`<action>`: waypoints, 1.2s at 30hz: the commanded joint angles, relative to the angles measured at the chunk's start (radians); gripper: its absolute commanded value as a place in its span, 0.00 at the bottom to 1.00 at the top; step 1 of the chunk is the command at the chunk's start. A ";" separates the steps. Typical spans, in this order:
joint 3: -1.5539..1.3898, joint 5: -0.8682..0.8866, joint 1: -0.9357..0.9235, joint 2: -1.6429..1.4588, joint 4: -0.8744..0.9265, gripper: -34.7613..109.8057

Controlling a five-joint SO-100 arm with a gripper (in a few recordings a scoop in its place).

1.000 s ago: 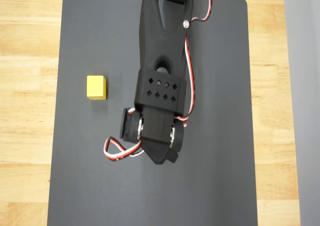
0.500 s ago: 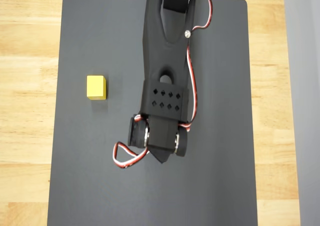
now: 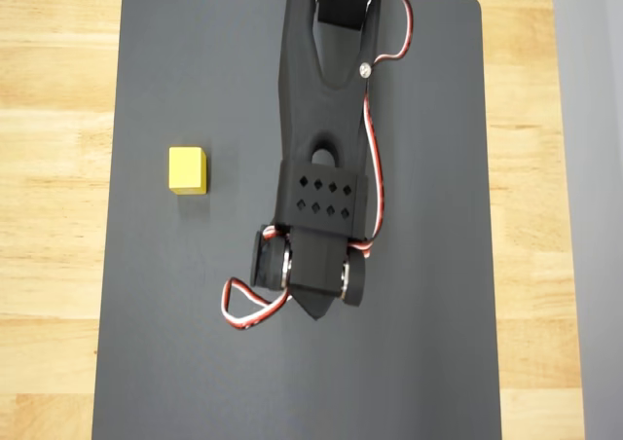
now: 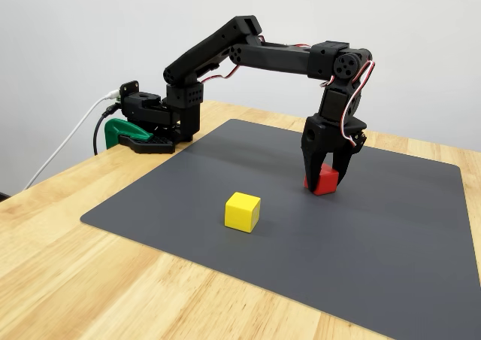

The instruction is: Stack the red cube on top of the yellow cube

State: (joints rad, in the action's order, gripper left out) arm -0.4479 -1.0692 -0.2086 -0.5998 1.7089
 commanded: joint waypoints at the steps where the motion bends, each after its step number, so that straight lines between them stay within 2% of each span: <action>1: 0.008 0.003 -0.023 -0.091 -0.015 0.24; 16: -0.077 -0.006 -0.063 -0.351 -0.071 0.24; 24: -0.097 0.057 -0.115 -0.554 0.100 0.24; 36: -0.175 0.009 -0.331 -0.638 0.166 0.24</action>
State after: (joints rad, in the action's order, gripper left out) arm -0.6105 -1.0247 -0.4893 -1.1720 1.7687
